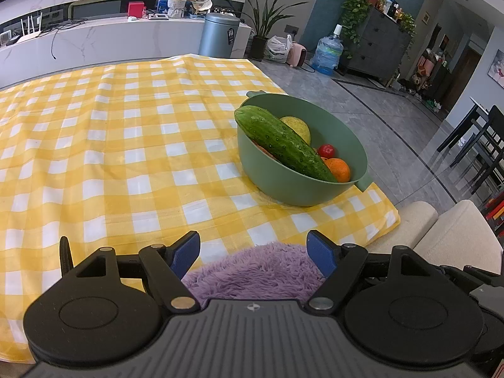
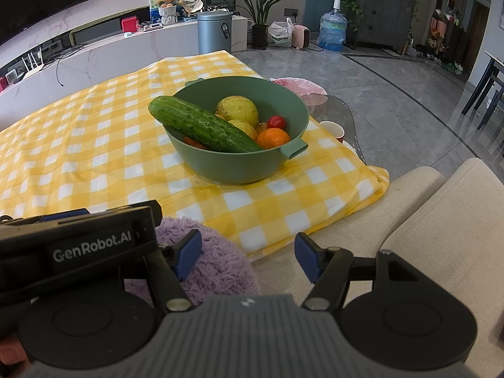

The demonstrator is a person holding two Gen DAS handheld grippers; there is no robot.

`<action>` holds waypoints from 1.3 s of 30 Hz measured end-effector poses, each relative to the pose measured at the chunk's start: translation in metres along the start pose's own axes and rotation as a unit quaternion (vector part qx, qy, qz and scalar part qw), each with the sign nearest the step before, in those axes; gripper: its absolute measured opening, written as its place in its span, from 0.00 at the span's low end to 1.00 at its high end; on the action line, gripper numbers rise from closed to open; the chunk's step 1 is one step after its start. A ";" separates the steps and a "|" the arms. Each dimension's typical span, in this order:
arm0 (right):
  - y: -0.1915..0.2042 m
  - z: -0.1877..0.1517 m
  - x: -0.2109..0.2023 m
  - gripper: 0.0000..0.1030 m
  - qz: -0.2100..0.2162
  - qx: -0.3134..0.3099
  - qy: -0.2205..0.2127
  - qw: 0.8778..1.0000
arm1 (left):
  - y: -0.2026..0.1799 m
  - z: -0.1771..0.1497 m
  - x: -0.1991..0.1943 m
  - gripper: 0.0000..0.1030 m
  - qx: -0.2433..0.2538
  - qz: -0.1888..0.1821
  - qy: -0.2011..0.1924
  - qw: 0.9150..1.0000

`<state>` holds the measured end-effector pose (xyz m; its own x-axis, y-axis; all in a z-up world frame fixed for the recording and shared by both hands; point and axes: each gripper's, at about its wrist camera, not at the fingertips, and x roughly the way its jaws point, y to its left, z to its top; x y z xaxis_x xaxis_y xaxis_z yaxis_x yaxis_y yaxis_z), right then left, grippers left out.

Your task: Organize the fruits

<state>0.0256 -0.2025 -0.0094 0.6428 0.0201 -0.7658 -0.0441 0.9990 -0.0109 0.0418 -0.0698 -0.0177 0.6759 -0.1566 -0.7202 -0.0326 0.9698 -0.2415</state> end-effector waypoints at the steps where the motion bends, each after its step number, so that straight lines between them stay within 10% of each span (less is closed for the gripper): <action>1: 0.000 0.000 0.000 0.61 0.000 0.000 0.000 1.000 | 0.000 0.000 0.000 0.88 0.000 0.000 0.000 1.000; 39: 0.000 -0.001 0.000 0.61 -0.005 -0.006 -0.002 1.000 | 0.000 0.000 0.000 0.88 0.002 -0.001 0.000 1.000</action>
<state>0.0249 -0.2026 -0.0100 0.6467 0.0107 -0.7627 -0.0464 0.9986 -0.0253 0.0417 -0.0699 -0.0181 0.6754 -0.1581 -0.7203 -0.0291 0.9703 -0.2403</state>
